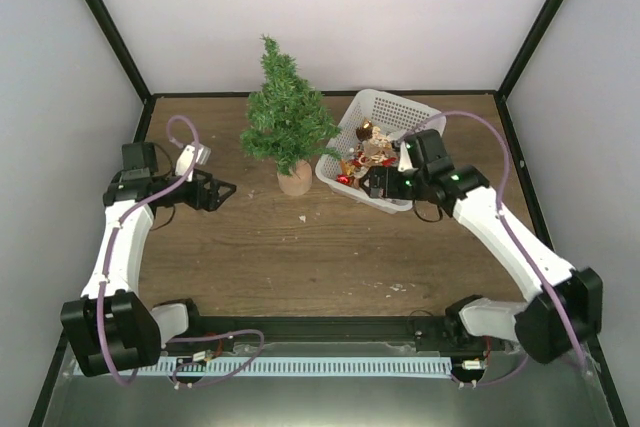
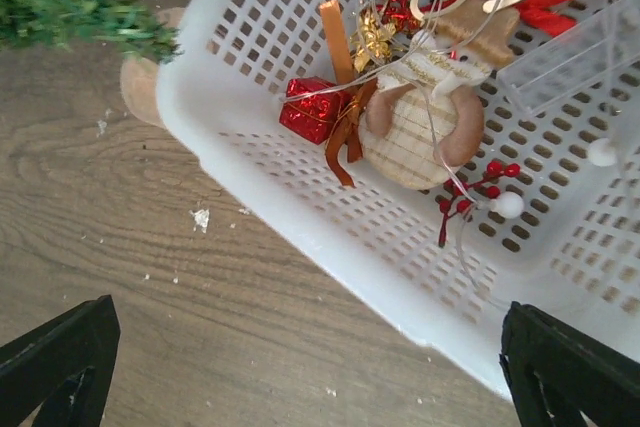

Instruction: Decorate the small christmas tree

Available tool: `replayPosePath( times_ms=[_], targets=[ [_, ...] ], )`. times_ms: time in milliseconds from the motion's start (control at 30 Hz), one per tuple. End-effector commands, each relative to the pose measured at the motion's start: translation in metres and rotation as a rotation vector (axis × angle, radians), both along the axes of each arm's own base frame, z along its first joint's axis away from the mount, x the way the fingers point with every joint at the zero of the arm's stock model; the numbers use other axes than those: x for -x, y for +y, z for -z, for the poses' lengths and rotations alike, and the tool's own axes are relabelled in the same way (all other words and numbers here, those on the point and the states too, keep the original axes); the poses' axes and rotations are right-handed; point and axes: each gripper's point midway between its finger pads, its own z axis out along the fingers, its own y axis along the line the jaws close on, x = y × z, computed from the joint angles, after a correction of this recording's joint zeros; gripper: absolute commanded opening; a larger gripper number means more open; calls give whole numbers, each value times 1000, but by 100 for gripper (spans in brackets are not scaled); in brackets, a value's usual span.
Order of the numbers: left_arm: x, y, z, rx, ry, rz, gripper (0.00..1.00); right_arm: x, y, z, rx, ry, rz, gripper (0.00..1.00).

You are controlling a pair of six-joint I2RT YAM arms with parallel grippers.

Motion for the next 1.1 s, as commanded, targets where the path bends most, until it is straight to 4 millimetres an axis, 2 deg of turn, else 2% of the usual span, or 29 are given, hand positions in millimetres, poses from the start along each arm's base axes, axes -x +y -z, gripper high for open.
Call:
replayPosePath(
  times_ms=[0,200,367,633,867,1067],
  targets=[
    [-2,7,-1,-4,-8,-27,94,-24,19,6,-35,20,-3,96],
    [4,1,-4,21,-20,-4,94,-51,24,25,10,47,25,95],
    [3,0,0,28,-15,2,94,-58,29,43,22,97,24,95],
    [3,-1,4,41,-3,17,94,-36,41,59,-31,171,-69,95],
    [4,-4,3,60,5,30,93,-11,39,86,-23,252,-94,95],
    [5,-4,1,61,2,31,93,6,45,93,-17,299,-126,95]
  ],
)
